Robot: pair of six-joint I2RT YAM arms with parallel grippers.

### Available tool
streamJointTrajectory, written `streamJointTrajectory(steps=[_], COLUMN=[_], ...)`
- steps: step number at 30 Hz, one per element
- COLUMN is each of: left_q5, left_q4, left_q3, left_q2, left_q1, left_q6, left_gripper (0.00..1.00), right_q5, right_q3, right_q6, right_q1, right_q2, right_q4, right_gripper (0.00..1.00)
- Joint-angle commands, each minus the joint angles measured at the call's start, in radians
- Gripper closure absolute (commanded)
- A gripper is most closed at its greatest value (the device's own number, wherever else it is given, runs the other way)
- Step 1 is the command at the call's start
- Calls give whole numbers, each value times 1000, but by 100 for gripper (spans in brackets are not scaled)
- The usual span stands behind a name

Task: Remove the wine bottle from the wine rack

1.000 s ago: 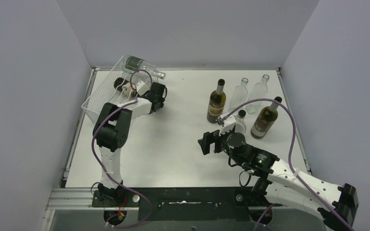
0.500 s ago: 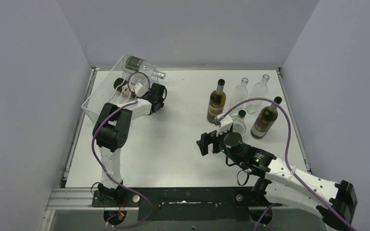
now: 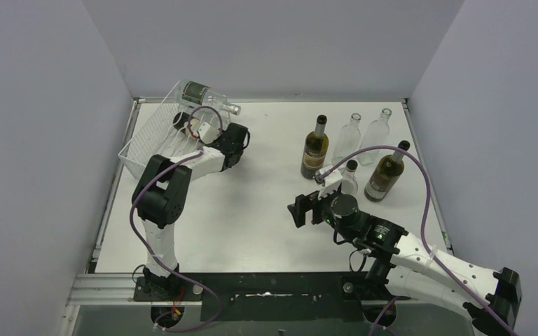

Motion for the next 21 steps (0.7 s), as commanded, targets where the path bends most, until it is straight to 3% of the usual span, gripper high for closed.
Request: streamJointTrajectory(steps=[1,21], left_q5=[-78,-50], left_q4=[63,83], left_q3=[-14,-201], left_q2=[-114,-300], left_q1=[-32,-192], left_q6=[-37,-161], left_gripper=[100,100], right_q5=[25,54], right_q3=[27,-2], right_q6=[-18,-31], right_q1=[6,8], right_q2=[9,31], right_q4=[1,35], right_gripper=[2,2])
